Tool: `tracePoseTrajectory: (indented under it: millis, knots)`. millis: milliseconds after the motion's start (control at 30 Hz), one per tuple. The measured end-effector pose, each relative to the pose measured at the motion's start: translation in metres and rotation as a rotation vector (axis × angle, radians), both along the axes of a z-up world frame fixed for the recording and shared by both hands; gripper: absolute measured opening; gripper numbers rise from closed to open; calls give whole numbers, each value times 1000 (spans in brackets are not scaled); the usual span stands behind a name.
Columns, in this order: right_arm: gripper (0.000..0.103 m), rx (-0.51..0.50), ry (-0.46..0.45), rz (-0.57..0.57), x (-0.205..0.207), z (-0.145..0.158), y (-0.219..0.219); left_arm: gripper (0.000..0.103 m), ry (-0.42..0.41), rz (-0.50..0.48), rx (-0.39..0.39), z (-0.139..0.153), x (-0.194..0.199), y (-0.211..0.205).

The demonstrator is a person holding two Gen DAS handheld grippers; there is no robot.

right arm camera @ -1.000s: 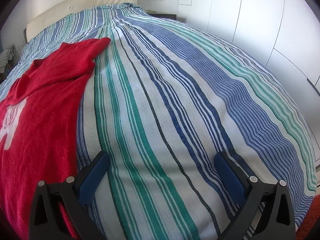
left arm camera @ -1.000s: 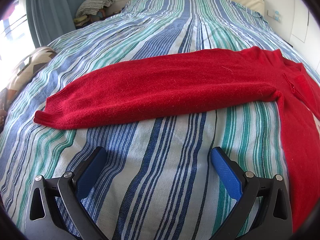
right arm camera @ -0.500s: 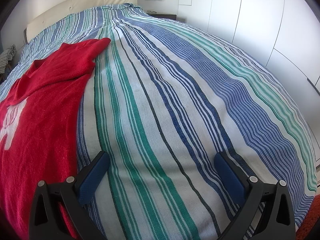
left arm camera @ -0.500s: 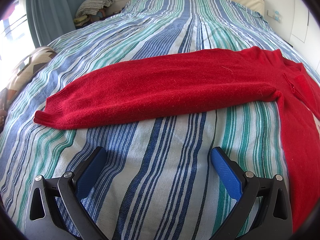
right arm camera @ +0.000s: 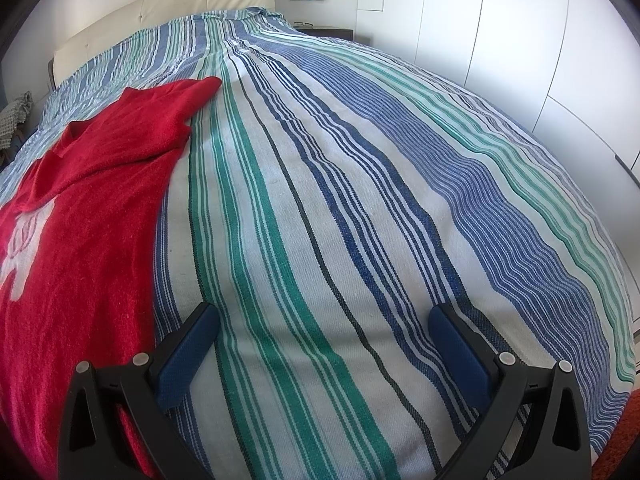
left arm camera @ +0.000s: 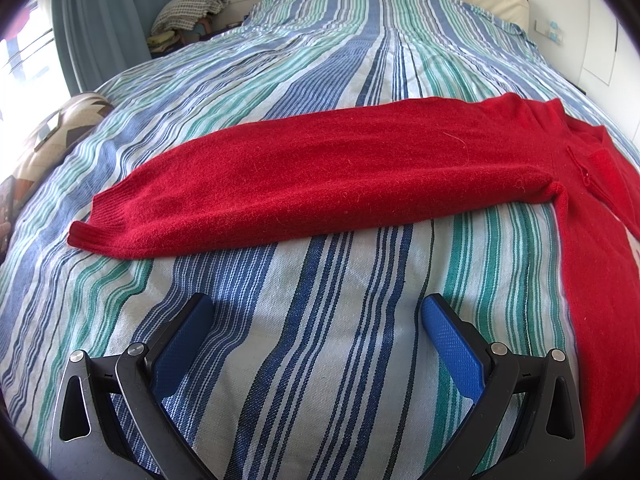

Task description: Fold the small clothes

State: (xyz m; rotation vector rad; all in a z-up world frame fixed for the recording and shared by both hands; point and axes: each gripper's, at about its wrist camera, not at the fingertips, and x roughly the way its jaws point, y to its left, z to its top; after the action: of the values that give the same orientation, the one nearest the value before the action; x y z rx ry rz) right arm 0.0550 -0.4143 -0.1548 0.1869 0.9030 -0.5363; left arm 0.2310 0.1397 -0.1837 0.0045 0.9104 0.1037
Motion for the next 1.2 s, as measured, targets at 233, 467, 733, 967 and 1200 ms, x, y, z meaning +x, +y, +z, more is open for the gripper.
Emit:
tracePoseTrajectory:
  millis: [233, 467, 733, 967, 1200]
  knots:
    - [103, 1, -2, 0, 0, 0, 0, 103, 0, 0, 0, 0, 0, 0]
    - [103, 3, -14, 0, -3, 2, 1, 103, 0, 0, 0, 0, 0, 0]
    - [103, 14, -26, 2, -5, 1, 0, 103, 0, 1, 0, 0, 0, 0]
    - [103, 26, -40, 4, -8, 1, -1, 103, 0, 1, 0, 0, 0, 0]
    - [103, 39, -54, 11, -8, 1, -3, 103, 0, 1, 0, 0, 0, 0]
